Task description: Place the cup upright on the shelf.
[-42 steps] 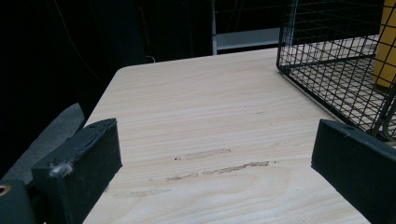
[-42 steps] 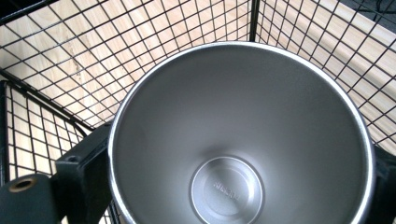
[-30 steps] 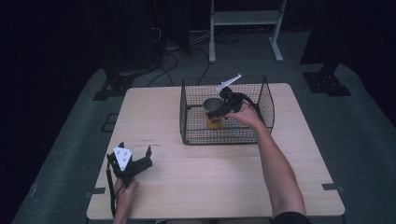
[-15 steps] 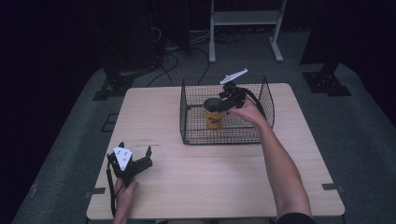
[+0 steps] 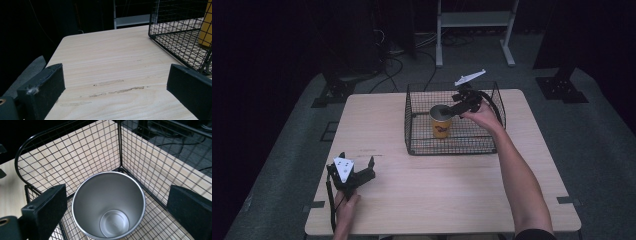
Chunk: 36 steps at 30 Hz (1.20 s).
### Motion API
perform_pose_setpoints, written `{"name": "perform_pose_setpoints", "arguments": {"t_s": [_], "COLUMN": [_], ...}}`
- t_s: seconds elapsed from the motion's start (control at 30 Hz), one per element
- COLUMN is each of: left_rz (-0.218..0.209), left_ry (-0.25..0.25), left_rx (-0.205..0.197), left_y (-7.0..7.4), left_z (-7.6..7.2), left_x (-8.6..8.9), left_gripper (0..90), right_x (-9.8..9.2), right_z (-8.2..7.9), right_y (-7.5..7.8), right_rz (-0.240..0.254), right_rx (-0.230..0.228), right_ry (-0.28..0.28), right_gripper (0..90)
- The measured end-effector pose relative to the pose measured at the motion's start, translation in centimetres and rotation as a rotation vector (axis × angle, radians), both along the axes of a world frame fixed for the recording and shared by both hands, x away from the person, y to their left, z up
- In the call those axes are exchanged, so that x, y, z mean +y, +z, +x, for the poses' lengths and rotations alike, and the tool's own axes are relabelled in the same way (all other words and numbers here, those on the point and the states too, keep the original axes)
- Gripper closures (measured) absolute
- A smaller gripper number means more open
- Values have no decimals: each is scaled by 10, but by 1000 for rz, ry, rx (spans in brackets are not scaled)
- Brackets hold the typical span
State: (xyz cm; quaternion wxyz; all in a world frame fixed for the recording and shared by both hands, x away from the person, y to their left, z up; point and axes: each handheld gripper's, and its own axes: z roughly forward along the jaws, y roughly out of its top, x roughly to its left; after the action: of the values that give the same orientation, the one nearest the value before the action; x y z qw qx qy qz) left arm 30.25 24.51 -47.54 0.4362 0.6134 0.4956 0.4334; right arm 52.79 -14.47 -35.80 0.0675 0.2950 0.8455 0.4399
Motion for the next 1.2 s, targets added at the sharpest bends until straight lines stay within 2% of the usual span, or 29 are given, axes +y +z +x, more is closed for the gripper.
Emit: {"name": "perform_pose_setpoints", "arguments": {"t_s": [0.6, 0.7, 0.97, 1.2], "left_rz": [-1, -1, -2, 1], "left_ry": [-1, -2, -2, -3], "left_rx": [-1, -1, -1, -1], "left_y": [0, 0, 0, 0], "left_z": [-1, -1, -1, -1], "left_x": [0, 0, 0, 0], "left_gripper": [8, 8, 8, 8], "right_x": [-32, -36, -49, -54], "right_z": [-15, -18, -26, -35], "right_y": [7, 8, 11, 14], "right_rz": [27, 19, 61, 79], "right_rx": [21, 21, 22, 18], "right_ry": [-56, -64, -80, -77], "right_gripper": [30, 31, 50, 50]}}
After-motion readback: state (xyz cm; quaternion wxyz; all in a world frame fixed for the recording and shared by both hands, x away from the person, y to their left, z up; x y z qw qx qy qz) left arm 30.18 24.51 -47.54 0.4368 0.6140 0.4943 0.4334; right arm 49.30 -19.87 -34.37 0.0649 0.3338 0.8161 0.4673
